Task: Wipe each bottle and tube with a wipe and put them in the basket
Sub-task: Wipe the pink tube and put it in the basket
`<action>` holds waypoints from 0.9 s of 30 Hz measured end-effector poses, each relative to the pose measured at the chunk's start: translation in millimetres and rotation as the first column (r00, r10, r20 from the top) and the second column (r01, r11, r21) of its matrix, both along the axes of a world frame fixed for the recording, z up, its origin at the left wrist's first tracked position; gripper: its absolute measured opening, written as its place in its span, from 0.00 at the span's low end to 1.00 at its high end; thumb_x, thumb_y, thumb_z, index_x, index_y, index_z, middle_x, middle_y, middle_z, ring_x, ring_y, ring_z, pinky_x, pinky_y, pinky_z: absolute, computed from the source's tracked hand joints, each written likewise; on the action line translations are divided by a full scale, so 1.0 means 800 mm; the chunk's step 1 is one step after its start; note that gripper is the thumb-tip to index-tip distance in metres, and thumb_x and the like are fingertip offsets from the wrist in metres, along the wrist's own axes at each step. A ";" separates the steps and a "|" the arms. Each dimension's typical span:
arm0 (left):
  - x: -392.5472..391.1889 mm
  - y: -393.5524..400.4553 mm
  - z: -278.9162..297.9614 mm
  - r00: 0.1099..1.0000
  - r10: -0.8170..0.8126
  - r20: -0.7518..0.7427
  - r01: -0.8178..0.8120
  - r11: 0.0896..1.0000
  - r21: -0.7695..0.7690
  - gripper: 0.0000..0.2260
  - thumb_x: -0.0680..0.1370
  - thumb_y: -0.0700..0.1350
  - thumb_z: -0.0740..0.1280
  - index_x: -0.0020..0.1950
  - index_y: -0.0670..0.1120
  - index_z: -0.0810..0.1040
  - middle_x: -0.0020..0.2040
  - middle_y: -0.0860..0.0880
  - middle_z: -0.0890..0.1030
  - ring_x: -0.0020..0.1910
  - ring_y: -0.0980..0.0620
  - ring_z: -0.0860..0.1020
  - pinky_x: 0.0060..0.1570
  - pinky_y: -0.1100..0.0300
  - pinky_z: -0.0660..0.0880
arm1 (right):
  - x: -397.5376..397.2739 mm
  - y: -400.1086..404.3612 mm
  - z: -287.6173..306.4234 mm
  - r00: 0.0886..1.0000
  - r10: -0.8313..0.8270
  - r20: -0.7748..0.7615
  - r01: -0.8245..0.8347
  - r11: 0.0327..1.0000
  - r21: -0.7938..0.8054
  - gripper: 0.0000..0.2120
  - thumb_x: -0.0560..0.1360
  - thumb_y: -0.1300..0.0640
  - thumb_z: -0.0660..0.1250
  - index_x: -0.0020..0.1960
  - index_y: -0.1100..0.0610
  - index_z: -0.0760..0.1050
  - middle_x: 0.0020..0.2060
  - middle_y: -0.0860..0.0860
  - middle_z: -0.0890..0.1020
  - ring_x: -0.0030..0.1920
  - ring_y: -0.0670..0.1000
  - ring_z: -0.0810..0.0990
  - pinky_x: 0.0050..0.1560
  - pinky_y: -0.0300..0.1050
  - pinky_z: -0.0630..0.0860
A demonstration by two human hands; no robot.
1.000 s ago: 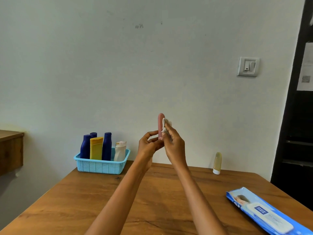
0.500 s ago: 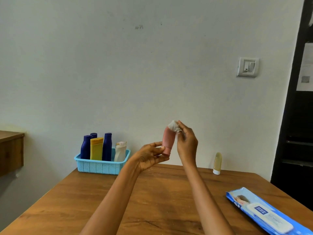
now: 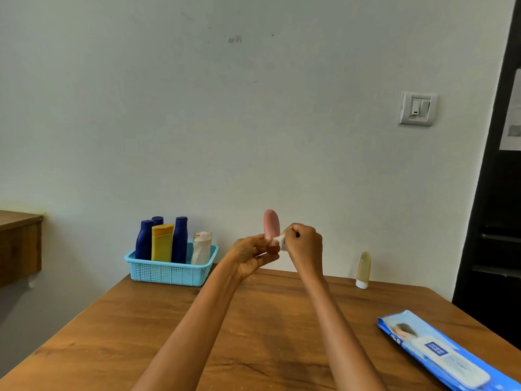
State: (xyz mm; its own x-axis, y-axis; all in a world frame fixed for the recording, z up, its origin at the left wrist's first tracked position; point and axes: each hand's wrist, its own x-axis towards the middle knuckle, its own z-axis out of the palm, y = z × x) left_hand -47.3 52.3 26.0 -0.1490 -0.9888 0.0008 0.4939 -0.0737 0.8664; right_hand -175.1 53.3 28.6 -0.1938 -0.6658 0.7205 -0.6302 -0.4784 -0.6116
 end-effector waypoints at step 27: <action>-0.012 0.011 0.004 0.998 -0.066 0.019 0.065 0.997 0.034 0.05 0.76 0.31 0.63 0.51 0.36 0.75 0.48 0.36 0.76 0.46 0.42 0.77 0.45 0.48 0.75 | -0.018 -0.005 0.007 0.987 0.136 0.088 -0.131 0.989 -0.065 0.14 0.79 0.66 0.59 0.62 0.60 0.75 0.61 0.55 0.77 0.60 0.52 0.75 0.52 0.32 0.71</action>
